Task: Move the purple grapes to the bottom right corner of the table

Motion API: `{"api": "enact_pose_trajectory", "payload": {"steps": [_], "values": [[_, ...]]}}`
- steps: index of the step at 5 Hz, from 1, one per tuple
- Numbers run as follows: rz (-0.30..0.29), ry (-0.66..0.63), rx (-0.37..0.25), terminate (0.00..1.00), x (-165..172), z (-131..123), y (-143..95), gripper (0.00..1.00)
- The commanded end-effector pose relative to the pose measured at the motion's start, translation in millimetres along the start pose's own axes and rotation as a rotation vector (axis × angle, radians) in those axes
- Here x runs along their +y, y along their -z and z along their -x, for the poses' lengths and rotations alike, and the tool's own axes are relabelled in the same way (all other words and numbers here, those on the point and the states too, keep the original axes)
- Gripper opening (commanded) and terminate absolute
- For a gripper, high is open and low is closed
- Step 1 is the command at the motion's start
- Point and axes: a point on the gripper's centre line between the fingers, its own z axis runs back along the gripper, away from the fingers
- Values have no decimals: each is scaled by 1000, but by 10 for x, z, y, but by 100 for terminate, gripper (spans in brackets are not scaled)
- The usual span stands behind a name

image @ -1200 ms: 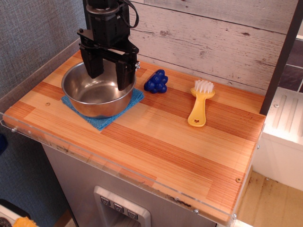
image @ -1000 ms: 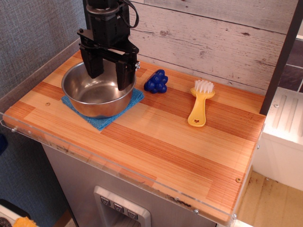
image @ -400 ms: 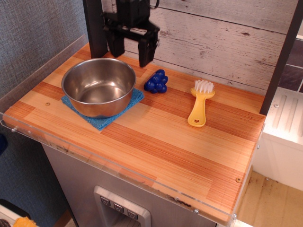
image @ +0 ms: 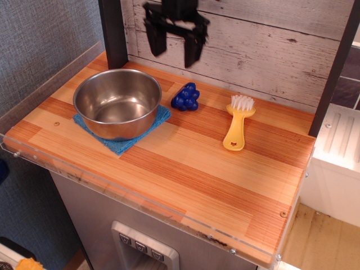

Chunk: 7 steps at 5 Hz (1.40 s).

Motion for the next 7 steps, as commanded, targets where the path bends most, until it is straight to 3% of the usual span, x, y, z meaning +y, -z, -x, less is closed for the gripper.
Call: {"api": "enact_pose_trajectory", "payload": {"steps": [1,4,5,6,7], "values": [[-19,28,-23,0,-103,18,74,100],[-62,1,-93,0,-139,-9,403,100],[-50,4,-96,0,-161,-5,472,100],[-32,3,-117,0,-195,5,421,0],[-12,-2,-175,0,-175,-9,196,0]]}}
